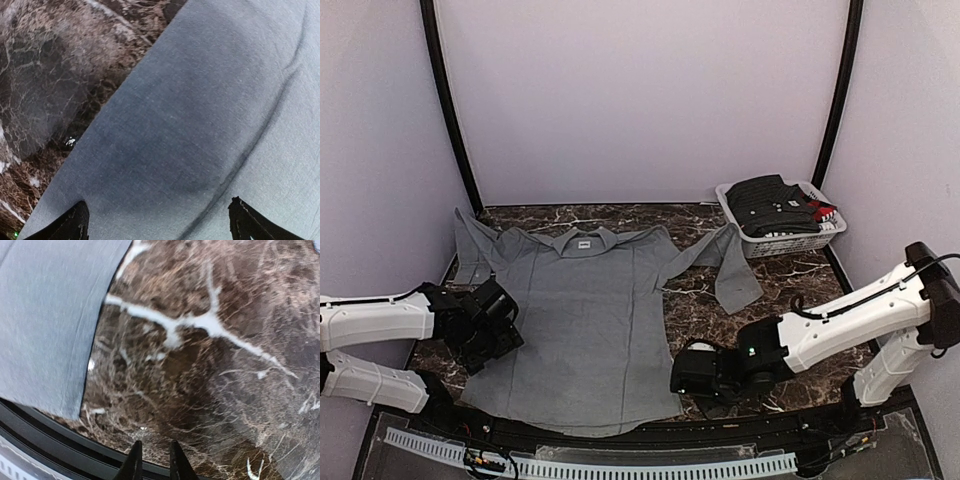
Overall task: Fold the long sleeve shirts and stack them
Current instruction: Flatten out the crumpled shirt at the center of the board, then adjust the flattened shirt at the center of the board.
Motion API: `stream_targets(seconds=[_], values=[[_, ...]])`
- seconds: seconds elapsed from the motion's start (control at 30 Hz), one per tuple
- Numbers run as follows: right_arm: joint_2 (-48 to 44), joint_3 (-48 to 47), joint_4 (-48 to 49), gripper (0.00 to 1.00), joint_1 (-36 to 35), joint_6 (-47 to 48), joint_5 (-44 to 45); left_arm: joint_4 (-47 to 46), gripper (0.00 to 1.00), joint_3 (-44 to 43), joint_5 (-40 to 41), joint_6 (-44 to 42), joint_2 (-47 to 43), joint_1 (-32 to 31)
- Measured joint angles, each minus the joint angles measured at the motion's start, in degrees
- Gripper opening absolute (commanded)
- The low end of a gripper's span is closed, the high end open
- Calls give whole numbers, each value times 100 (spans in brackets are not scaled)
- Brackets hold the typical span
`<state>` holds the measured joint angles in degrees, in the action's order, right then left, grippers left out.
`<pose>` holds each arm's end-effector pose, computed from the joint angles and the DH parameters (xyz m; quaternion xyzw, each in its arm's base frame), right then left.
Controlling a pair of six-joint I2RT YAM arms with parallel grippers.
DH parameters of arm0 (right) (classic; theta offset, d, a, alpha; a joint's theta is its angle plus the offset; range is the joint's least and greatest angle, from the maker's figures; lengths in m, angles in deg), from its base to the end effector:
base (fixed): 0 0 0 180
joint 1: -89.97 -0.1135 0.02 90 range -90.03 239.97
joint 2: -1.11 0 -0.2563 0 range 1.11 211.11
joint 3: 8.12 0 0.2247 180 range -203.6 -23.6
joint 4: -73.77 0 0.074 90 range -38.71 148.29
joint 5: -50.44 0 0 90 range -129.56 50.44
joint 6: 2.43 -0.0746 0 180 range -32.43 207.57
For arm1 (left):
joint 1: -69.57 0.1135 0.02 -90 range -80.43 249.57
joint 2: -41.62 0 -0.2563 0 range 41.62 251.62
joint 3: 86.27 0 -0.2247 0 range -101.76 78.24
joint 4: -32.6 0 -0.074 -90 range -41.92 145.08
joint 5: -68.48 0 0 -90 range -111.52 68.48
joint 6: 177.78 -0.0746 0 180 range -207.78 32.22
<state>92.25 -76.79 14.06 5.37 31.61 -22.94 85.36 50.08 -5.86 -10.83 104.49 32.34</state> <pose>0.0450 0.2494 0.1397 -0.2346 0.9590 0.0149 0.1585 0.1399 -0.0810 0.1290 -0.3525 0.9130 -0.0571 0.1973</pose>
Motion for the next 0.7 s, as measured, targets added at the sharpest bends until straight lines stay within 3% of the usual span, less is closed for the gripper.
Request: stream_targets(seconds=[0.2,0.4,0.6,0.7], values=[[-313,-680,170,37,855,597,315,-57,98,-584,-39,-874,-133,0],[-332,-997,1314,39,1847,1589,271,-780,97,-1320,-192,-1971,-52,120],[225,-1340,2719,35,2577,2321,-426,-1853,87,-2120,-793,-2953,1305,846],[852,-1812,3150,34,2708,2546,-811,-2286,77,-2640,-1032,-3298,2157,1156]])
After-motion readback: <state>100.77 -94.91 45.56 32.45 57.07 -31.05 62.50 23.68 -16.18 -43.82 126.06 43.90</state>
